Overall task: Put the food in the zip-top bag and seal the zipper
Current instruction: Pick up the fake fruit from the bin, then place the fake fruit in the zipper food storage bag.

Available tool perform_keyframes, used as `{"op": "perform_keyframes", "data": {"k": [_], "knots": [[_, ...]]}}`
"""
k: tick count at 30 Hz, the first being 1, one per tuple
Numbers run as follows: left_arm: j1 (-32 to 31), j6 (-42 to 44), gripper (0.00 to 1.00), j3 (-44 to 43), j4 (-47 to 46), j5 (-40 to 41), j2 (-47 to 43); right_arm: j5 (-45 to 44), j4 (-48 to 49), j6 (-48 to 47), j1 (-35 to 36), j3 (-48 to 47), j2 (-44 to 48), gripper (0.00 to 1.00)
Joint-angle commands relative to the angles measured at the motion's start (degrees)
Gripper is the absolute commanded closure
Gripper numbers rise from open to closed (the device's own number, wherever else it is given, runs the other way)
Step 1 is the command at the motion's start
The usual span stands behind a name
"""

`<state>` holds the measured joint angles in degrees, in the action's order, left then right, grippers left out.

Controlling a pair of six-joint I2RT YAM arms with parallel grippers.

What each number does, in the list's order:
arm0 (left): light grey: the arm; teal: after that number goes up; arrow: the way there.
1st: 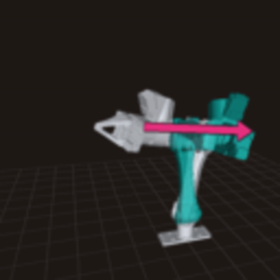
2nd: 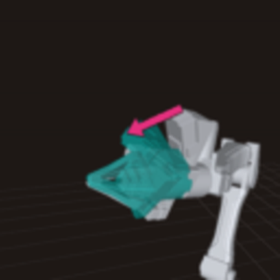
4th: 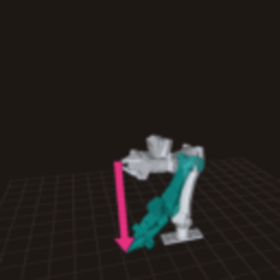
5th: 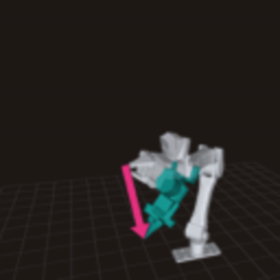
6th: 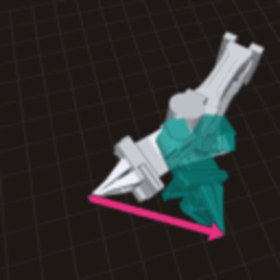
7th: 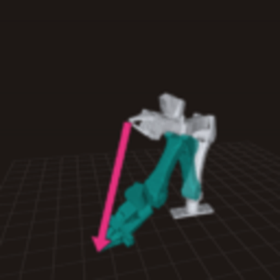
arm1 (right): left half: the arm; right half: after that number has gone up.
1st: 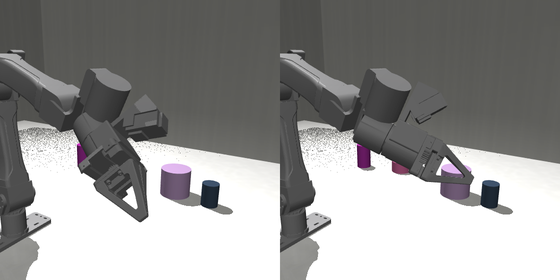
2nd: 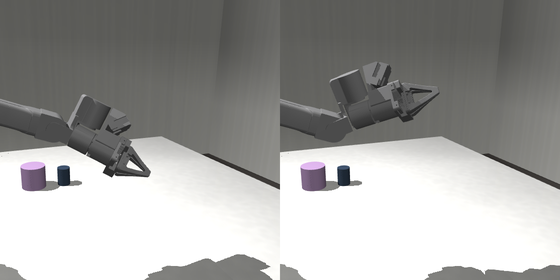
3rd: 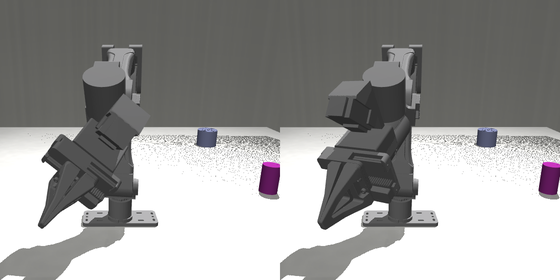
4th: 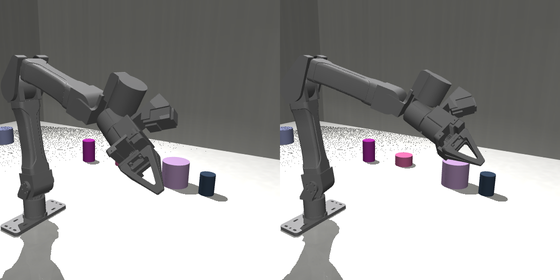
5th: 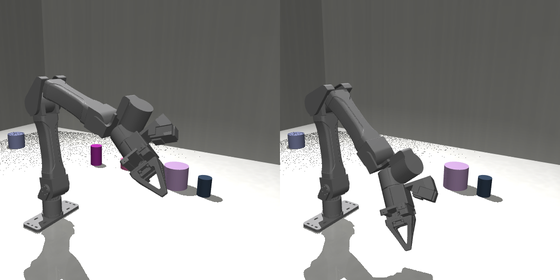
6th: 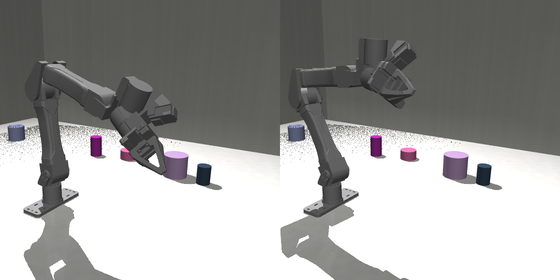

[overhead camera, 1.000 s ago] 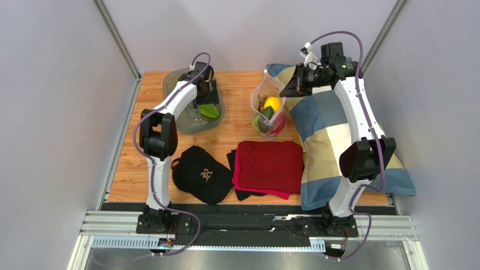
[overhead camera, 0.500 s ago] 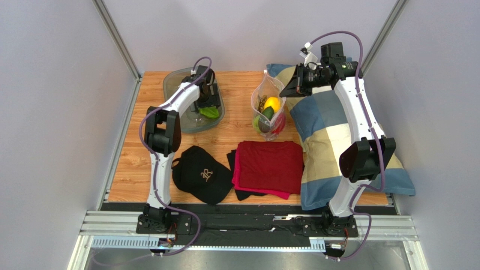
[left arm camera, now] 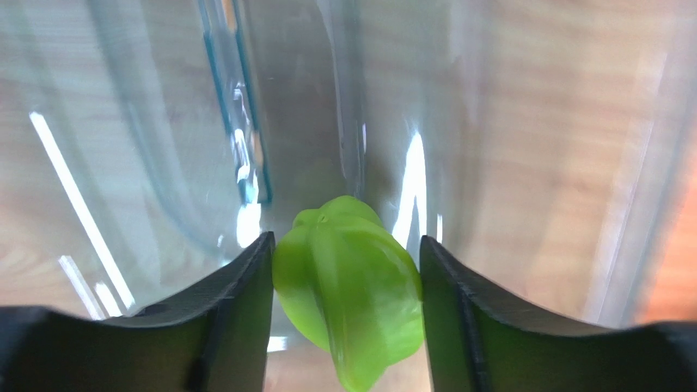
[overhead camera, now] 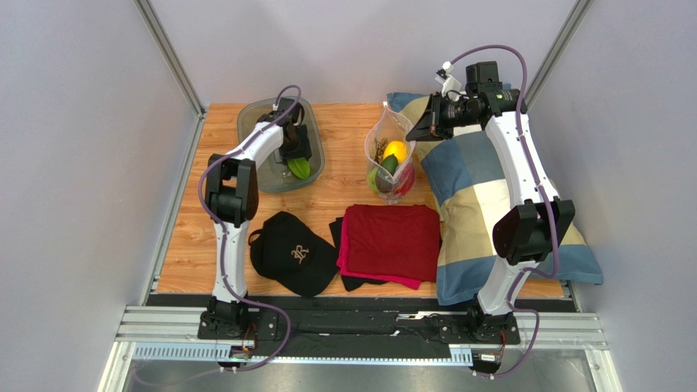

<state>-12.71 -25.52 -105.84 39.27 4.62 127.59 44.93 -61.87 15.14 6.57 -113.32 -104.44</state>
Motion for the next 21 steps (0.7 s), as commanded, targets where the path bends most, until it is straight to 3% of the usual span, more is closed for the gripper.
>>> {"op": "perform_keyframes", "data": {"k": [1, 5, 11, 18, 21], "knots": [[0.14, 4.24, 0.54, 2.83, -6.65, -5.57, -12.62, 0.60, 1.31, -0.11, -0.15, -1.03, 1.44, 1.00], [-1.61, 5.91, 0.57, 1.26, -9.55, -8.49, -20.16, 1.39, 1.84, 0.51, -0.06, -0.94, 1.17, 1.00], [-10.22, 9.69, 0.57, -0.33, -21.41, -12.35, -27.82, 3.24, 2.36, 1.12, 0.20, -1.29, 0.29, 1.00], [-20.50, 14.53, 0.57, -0.42, -33.98, -16.84, -28.01, 5.26, 2.80, 1.74, 0.38, -1.91, 0.38, 1.00], [-23.06, 15.76, 0.58, -0.51, -34.96, -18.69, -26.61, 5.35, 2.80, 1.65, 0.38, -1.82, 0.82, 1.00]]}}
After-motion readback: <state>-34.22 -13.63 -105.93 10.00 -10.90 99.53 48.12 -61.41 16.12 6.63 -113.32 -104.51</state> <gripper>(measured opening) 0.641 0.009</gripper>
